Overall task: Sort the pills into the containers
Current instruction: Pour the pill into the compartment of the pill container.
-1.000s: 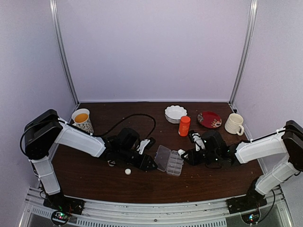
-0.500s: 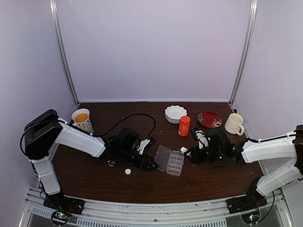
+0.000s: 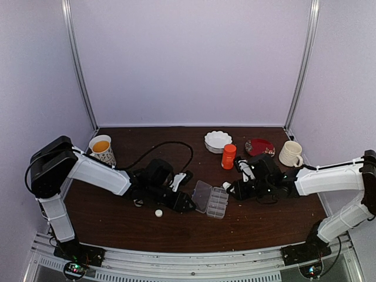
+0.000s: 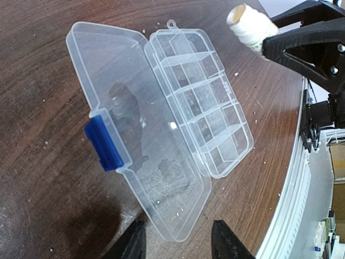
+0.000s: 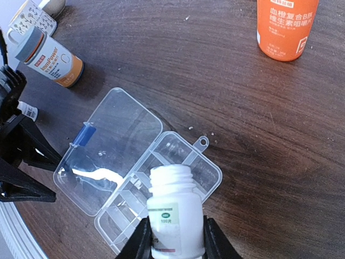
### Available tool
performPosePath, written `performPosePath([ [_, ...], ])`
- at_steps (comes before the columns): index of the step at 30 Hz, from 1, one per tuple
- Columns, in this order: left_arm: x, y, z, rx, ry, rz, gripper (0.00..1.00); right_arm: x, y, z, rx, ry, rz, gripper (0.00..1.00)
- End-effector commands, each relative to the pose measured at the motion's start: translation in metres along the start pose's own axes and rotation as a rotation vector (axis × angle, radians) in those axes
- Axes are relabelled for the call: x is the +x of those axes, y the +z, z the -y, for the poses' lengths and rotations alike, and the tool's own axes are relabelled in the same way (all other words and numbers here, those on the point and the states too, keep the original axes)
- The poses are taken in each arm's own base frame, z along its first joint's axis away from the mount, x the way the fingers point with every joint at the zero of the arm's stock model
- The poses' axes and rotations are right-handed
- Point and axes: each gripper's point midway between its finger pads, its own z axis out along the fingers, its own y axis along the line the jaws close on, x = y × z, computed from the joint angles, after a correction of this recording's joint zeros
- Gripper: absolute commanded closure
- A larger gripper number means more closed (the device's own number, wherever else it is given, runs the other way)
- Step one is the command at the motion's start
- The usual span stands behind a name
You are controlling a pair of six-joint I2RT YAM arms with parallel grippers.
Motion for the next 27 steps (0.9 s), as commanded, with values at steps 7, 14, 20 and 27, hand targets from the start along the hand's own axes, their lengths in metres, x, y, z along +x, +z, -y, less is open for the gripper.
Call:
performPosePath([
  [7,-0.007,-0.002,0.004,0.022,0.017,0.036,0.55,0.001,0.015,0.012,0.062,0.017,-0.043,1.0],
  [14,-0.006,-0.002,0.004,0.021,0.016,0.033,0.55,-0.003,0.018,0.01,0.053,0.02,-0.047,1.0],
  [20,-0.006,-0.002,0.003,0.021,0.017,0.033,0.55,0.005,0.022,0.013,0.051,0.023,-0.086,1.0],
  [27,-0.006,-0.001,0.003,0.02,0.016,0.031,0.55,0.006,0.02,0.013,0.045,0.027,-0.082,1.0],
])
